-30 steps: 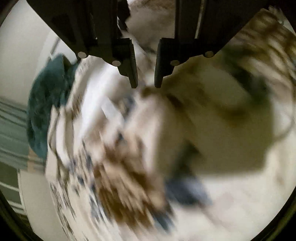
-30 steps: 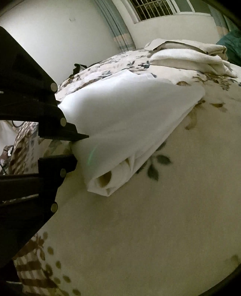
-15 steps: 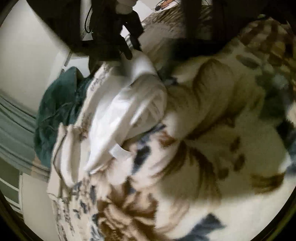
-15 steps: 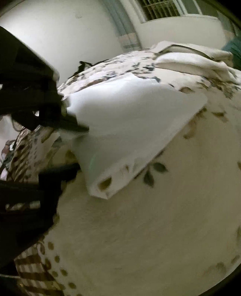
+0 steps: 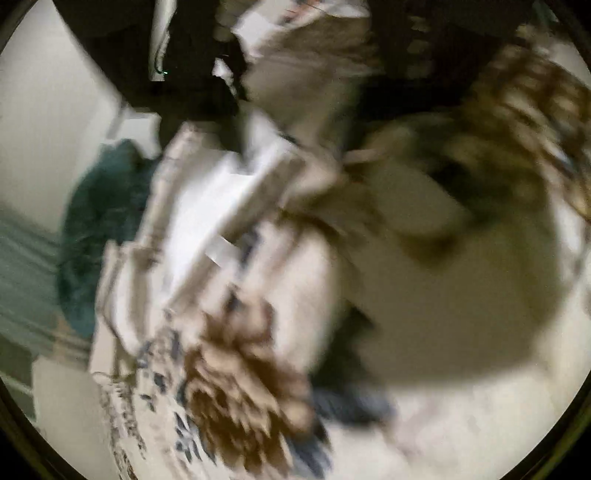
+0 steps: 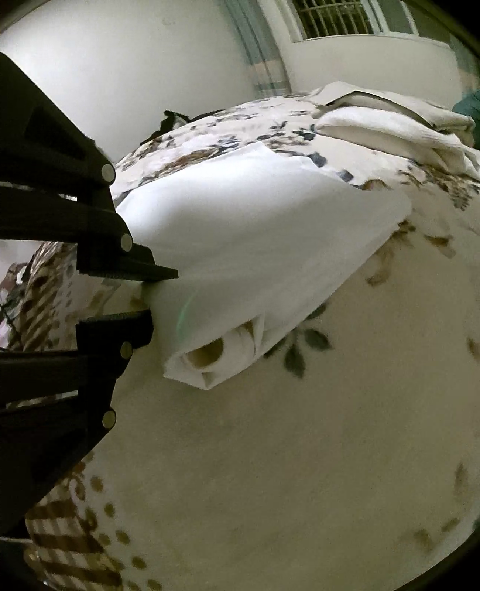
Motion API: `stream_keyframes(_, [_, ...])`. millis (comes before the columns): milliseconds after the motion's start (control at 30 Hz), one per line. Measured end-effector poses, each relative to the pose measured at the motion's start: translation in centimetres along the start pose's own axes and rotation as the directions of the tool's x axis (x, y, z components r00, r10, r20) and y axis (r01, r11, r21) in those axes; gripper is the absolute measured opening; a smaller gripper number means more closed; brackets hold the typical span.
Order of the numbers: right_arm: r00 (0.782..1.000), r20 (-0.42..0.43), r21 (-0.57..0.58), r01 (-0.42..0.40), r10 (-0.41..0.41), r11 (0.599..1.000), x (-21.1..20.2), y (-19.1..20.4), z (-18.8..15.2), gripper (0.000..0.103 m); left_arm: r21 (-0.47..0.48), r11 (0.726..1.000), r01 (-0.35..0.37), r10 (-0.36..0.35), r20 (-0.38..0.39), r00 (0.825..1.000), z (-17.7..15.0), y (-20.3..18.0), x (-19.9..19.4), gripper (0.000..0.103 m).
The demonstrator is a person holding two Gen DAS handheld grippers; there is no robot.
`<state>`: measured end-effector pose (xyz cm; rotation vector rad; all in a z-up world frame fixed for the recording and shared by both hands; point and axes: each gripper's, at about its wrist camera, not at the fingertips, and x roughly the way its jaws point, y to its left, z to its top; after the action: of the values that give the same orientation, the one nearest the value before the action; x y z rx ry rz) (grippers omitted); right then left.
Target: Fold small clothes
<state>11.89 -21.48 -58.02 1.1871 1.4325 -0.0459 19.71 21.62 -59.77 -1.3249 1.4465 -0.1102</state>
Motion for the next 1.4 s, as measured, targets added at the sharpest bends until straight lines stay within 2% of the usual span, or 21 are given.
stream_keyframes(67, [1.000,-0.015,0.002,-0.013,0.013,1.000,0.0,-0.1,-0.1,0.047,-0.058,0.995,0.085,-0.087,-0.032,0.996,-0.9,0.1,1.8,0.079])
stream_keyframes(133, [1.000,-0.008,0.012,-0.014,0.014,1.000,-0.4,-0.3,-0.3,0.050,-0.110,0.989,0.100,-0.106,-0.055,0.993,-1.4,0.3,4.0,0.079])
stream_keyframes(200, [1.000,-0.004,0.006,0.013,-0.013,1.000,-1.0,-0.6,-0.4,0.053,-0.100,0.991,0.089,-0.093,-0.040,0.995,-1.4,0.2,4.8,0.079])
stream_keyframes(233, [1.000,0.007,-0.009,0.026,-0.026,1.000,-1.6,-0.6,-0.3,0.059,-0.081,0.992,0.092,-0.094,-0.024,0.995,-1.2,0.0,5.1,0.079])
stream_keyframes(333, [0.998,0.053,-0.055,0.047,-0.045,0.997,-3.1,-0.6,0.3,0.066,-0.069,0.990,0.125,-0.126,-0.002,0.992,-0.1,-0.2,5.8,0.076])
stream_keyframes(367, [0.998,0.052,-0.062,0.041,-0.038,0.997,-3.4,-0.9,0.7,0.066,-0.075,0.986,0.147,-0.146,0.015,0.989,0.0,-0.4,5.9,0.073])
stream_keyframes(400, [0.999,0.041,-0.058,0.029,-0.027,0.998,-3.2,-1.1,1.2,0.067,-0.067,0.985,0.157,-0.156,0.027,0.987,0.0,-0.6,5.8,0.050])
stream_keyframes(433, [1.000,0.019,-0.048,0.010,-0.009,0.999,-3.0,-1.4,1.6,0.067,-0.050,0.987,0.153,-0.151,0.028,0.988,-0.1,-0.4,5.5,0.040])
stream_keyframes(467, [1.000,0.004,-0.040,-0.004,0.004,0.999,-2.6,-1.7,2.0,0.067,-0.020,0.991,0.132,-0.131,0.026,0.991,0.2,-0.7,5.1,0.038])
stream_keyframes(633, [0.997,0.066,-0.069,0.037,-0.032,0.997,-3.1,-1.5,3.9,0.067,0.064,0.998,0.009,-0.012,0.055,0.998,0.8,-1.0,1.9,0.039])
stream_keyframes(667, [0.996,0.087,-0.089,0.040,-0.032,0.995,-3.5,-1.3,4.3,0.067,0.090,0.996,-0.028,0.021,0.078,0.997,1.4,-1.1,1.0,0.046])
stream_keyframes(700, [0.996,0.091,-0.102,0.031,-0.021,0.994,-3.7,-1.2,4.7,0.068,0.113,0.993,-0.047,0.036,0.098,0.995,2.0,-1.2,0.3,0.060])
stream_keyframes(767, [0.998,0.057,-0.122,-0.015,0.022,0.992,-3.3,-1.2,5.7,0.076,0.156,0.987,-0.033,0.015,0.112,0.994,3.1,-1.5,-0.2,0.066])
stream_keyframes(867, [0.996,-0.042,-0.137,-0.089,0.084,0.987,-1.0,-1.4,7.6,0.076,0.256,0.966,0.031,-0.031,-0.004,1.000,4.4,-3.6,2.8,0.066])
stream_keyframes(1000, [0.983,-0.126,-0.184,-0.153,0.131,0.971,1.3,-0.8,9.1,0.077,0.357,0.934,0.032,0.021,-0.146,0.989,5.0,-6.4,8.5,0.066])
stream_keyframes(1167, [0.969,-0.199,-0.238,-0.192,0.146,0.952,2.6,0.6,9.8,0.077,0.398,0.917,0.019,0.060,-0.185,0.981,5.3,-8.0,11.7,0.067])
stream_keyframes(1233, [0.968,-0.202,-0.249,-0.197,0.148,0.948,2.8,1.0,9.7,0.071,0.408,0.913,0.033,0.041,-0.172,0.984,5.2,-8.4,11.4,0.063])
stream_keyframes(1267, [0.968,-0.197,-0.256,-0.201,0.153,0.945,2.7,1.1,9.6,0.050,0.430,0.902,0.035,0.033,-0.150,0.988,4.9,-8.6,10.9,0.043])
stream_keyframes(1300, [0.969,-0.195,-0.261,-0.197,0.148,0.945,2.6,1.1,9.4,0.035,0.450,0.892,0.037,0.031,-0.142,0.989,4.4,-8.6,10.4,0.023])
stream_keyframes(1333, [0.971,-0.195,-0.262,-0.188,0.139,0.946,2.8,1.3,9.2,0.022,0.464,0.885,0.039,0.027,-0.136,0.990,4.0,-8.5,9.9,0.018])
stream_keyframes(1400, [0.976,-0.174,-0.274,-0.177,0.132,0.945,2.6,1.8,8.9,0.015,0.473,0.880,0.038,0.022,-0.121,0.992,3.5,-8.7,9.3,0.016])
